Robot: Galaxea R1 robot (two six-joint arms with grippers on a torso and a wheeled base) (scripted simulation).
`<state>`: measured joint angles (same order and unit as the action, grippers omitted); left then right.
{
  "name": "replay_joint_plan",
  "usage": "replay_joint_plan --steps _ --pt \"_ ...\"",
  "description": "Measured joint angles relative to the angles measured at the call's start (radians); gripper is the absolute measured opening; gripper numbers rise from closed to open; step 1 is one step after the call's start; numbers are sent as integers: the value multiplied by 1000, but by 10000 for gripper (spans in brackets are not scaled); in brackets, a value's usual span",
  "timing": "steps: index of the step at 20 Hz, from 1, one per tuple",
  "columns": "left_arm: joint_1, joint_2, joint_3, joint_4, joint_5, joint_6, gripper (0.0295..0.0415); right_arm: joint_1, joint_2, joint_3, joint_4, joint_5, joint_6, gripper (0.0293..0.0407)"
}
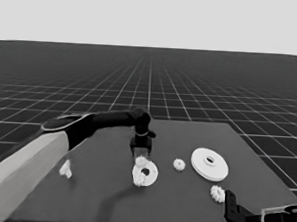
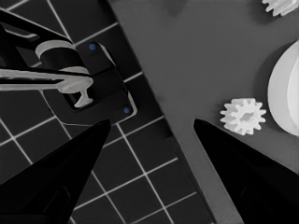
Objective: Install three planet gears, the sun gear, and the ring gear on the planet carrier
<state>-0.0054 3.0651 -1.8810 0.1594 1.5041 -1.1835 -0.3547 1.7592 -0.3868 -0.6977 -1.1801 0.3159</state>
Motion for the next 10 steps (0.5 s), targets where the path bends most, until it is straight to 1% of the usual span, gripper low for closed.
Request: replay_joint_plan --steps 6,7,8,9,10 --pt "-16 -1 4 -17 6 -2 385 0 0 0 0 0 0 385" --pt "-94 -267 466 51 -330 479 408 0 0 0 0 0 0 385" --pt "-195 -653 875 92 -536 908 414 0 0 0 0 0 0 385" --pt "-255 -936 1114 116 -655 1166 400 0 0 0 0 0 0 385" --pt "-289 -1095 1258 130 -726 1317 392 0 0 0 0 0 0 385"
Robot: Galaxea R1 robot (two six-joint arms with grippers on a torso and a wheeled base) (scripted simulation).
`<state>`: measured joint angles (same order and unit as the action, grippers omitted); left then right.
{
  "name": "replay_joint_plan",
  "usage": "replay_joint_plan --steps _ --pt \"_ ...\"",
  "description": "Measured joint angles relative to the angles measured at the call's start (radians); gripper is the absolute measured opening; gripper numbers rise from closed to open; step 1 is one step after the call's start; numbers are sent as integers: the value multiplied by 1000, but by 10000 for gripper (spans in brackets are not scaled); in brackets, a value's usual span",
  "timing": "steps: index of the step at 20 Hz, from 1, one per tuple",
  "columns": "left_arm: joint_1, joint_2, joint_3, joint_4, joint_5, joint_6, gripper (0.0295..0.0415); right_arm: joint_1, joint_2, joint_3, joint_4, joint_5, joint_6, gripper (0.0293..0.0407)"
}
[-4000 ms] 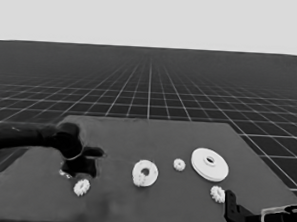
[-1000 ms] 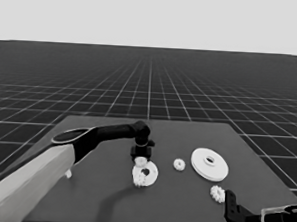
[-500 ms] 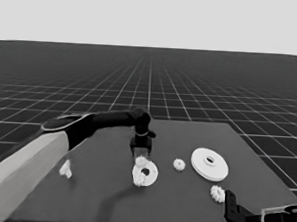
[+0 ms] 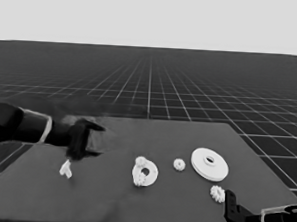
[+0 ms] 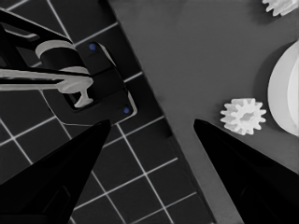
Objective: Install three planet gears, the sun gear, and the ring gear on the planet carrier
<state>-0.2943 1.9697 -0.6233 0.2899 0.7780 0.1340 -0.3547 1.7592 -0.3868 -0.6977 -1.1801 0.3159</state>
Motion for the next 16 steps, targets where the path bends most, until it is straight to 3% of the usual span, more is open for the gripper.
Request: replay_joint_plan --steps 2,6,7,8,11,16 --pt "-31 -143 135 13 -66 142 386 0 0 0 0 0 0 385" --pt "-46 -207 197 19 -97 208 385 0 0 0 0 0 0 385" --pt "-47 -210 201 20 -99 212 385 303 310 -235 311 -297 479 398" --pt "-47 -212 203 20 -100 214 385 383 563 -548 426 -322 680 393" --pt "-48 -214 205 20 -101 216 385 382 812 -1051 524 -309 741 385" --pt "-48 -215 205 20 -102 217 385 378 886 -1219 550 -308 724 385"
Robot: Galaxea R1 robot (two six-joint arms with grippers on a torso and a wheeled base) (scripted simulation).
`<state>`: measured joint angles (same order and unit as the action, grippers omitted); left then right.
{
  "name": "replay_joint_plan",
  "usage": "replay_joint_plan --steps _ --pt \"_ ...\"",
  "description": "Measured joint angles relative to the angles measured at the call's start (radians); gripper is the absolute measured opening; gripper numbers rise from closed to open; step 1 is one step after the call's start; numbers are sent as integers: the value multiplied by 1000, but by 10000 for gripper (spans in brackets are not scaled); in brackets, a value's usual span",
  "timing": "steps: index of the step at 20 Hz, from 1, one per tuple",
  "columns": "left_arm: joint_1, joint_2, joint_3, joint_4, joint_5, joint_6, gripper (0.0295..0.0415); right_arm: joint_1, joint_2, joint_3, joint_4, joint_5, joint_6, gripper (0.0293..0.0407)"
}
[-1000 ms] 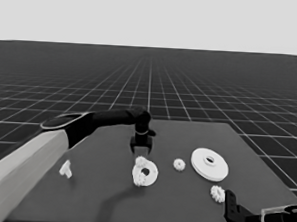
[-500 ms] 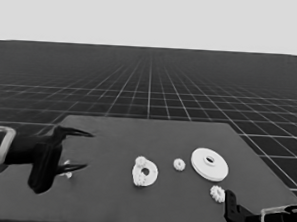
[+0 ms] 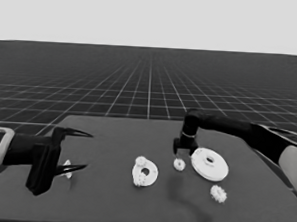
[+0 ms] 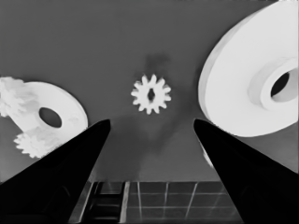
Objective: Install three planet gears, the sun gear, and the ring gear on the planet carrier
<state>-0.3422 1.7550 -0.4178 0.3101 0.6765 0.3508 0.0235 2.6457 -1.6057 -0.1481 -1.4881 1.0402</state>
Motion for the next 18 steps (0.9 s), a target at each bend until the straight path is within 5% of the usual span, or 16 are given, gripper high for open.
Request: replay_joint_plan --steps 3,10,12,18 --pt "0 0 0 0 0 0 385 -150 46 -115 -118 89 -49 385" --pt "0 0 0 0 0 0 385 -183 65 -163 -141 117 -70 385" --pt "0 0 0 0 0 0 385 -183 65 -164 -141 117 -70 316" --pt "0 0 0 0 0 0 385 -183 65 -164 -141 117 -70 312"
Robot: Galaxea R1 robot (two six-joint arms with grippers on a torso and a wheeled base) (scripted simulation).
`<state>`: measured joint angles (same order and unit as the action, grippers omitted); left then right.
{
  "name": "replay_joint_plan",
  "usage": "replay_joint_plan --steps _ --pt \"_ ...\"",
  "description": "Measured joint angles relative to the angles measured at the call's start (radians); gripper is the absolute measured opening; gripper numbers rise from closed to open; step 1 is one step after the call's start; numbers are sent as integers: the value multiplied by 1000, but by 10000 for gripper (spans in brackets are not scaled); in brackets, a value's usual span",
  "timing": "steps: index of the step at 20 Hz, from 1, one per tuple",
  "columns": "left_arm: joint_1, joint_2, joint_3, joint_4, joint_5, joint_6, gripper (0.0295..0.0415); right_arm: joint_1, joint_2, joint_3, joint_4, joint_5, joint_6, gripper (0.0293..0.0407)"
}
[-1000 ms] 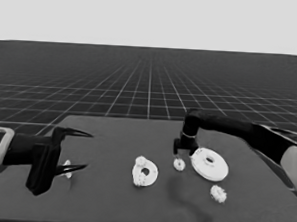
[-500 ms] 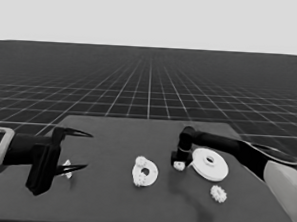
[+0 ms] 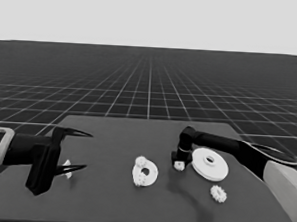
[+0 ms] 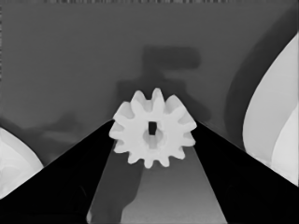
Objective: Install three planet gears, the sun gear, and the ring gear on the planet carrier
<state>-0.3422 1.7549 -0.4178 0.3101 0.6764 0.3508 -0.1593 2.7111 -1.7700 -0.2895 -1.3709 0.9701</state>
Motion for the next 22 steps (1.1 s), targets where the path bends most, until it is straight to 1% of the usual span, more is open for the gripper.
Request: replay_joint_plan --steps 2,3,4,5,7,12,13,15,17,22 --pt "0 0 0 0 0 0 385 0 0 0 0 0 0 312" --pt "0 0 0 0 0 0 385 59 -35 89 48 -54 41 312" --pt "0 0 0 0 0 0 385 112 -50 125 85 -83 57 312" --pt "0 0 0 0 0 0 385 143 -55 139 108 -97 64 312" --pt "0 0 0 0 0 0 385 170 -58 148 131 -111 67 312" --pt "0 0 0 0 0 0 385 181 -59 149 142 -117 67 312" --pt "0 0 0 0 0 0 385 176 8 213 124 -136 220 312" --pt "0 0 0 0 0 0 385 170 138 226 113 -153 338 312" --pt "0 0 0 0 0 0 385 168 186 211 111 -158 368 312" --pt "0 0 0 0 0 0 385 167 207 199 110 -161 381 312"
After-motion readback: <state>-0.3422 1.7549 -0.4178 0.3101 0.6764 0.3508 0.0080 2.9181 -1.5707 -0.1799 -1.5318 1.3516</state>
